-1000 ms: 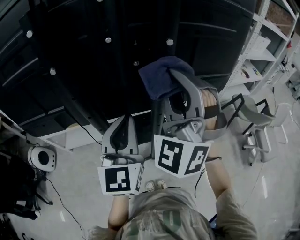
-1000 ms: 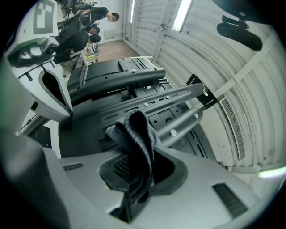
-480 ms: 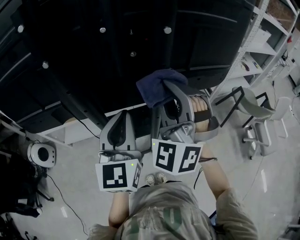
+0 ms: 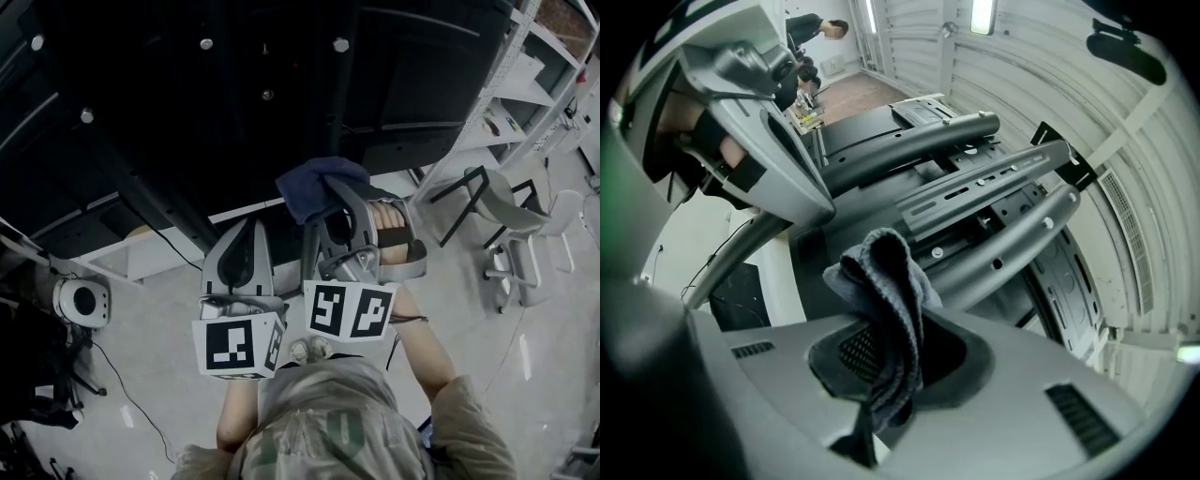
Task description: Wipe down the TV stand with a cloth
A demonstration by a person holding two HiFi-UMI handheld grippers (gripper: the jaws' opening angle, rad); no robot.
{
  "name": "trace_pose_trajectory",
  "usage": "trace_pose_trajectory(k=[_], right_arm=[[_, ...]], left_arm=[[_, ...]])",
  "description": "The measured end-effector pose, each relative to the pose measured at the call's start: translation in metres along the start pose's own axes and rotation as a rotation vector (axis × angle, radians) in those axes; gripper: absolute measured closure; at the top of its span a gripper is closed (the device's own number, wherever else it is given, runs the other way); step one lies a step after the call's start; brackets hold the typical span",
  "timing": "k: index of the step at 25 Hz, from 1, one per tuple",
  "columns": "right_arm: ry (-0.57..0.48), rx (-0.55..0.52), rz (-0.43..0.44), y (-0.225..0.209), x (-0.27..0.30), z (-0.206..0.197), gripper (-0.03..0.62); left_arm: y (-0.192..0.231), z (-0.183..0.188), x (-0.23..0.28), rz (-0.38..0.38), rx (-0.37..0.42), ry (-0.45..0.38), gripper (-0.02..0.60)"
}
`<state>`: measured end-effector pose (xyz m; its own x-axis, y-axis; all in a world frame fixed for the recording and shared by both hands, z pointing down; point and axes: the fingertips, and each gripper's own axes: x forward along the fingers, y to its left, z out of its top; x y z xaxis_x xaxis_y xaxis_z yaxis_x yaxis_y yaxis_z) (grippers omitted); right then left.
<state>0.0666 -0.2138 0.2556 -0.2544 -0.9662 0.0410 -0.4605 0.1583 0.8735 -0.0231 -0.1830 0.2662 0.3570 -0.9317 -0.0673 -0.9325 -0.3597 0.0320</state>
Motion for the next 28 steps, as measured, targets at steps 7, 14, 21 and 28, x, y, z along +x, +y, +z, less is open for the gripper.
trace_pose_trajectory(k=[7,14,21,28], right_arm=[[0.033,0.006,0.068,0.028,0.001,-0.015,0.537],[0.072,0.020,0.148,0.061,0.000,-0.034,0.537],[0.085,0.029,0.182,0.099,0.001,-0.055,0.537],[0.087,0.075,0.235,0.148,0.002,-0.088,0.537]], left_arm=[[0.003,-0.014,-0.001,0.008,-0.009,0.027,0.566],[0.008,-0.029,-0.004,0.029,-0.020,0.059,0.567],[0.015,-0.057,-0.010,0.062,-0.034,0.086,0.567],[0.015,-0.087,-0.012,0.083,-0.037,0.085,0.567]])
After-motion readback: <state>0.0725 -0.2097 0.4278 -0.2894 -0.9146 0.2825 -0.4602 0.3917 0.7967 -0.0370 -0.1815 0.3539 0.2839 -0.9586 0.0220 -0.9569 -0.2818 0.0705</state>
